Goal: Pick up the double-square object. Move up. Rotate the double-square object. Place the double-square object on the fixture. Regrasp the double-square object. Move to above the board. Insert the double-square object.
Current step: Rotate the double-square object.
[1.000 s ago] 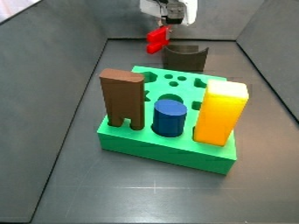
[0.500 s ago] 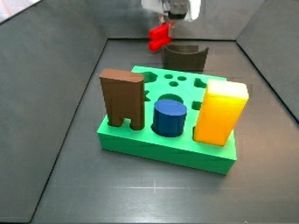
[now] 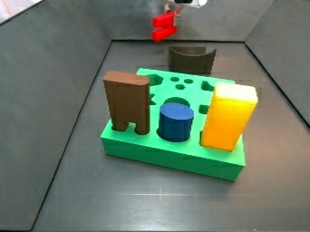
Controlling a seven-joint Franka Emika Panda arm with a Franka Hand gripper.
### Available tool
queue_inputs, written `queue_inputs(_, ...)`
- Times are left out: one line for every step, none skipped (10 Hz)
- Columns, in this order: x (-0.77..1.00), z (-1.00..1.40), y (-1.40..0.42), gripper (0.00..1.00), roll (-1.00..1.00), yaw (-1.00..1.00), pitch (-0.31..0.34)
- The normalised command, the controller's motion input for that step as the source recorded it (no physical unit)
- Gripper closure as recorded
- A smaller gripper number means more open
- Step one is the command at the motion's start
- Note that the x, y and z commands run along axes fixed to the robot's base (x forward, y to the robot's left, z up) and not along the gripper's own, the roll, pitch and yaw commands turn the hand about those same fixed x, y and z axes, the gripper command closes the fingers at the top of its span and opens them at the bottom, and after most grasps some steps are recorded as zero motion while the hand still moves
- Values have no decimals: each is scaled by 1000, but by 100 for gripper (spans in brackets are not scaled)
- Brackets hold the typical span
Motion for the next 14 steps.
queue_inputs(-1000, 414, -734, 100, 37, 9, -45)
queue_inputs(-1000, 360, -671, 100, 51, 12, -39)
queue_inputs(-1000, 294, -604, 100, 62, 14, -32)
queue_inputs(-1000, 249, -495, 100, 79, 17, -50)
queue_inputs(-977, 216, -403, 100, 85, 13, -64)
queue_inputs(-867, 167, -316, 100, 87, 15, -70)
queue_inputs(-586, 72, -149, 100, 87, 16, -88)
queue_inputs(-473, 47, -110, 100, 85, 16, -95)
queue_inputs(-248, 24, -59, 100, 82, 16, -106)
queue_inputs(0, 0, 0, 100, 0, -1000, 0)
queue_inputs(44, -21, 12, 100, -2, -1000, 3)
queue_inputs(40, -22, 15, 100, -4, -1000, 4)
queue_inputs(31, -20, 14, 100, -4, -1000, 4)
queue_inputs(27, -20, 13, 100, -4, -1000, 4)
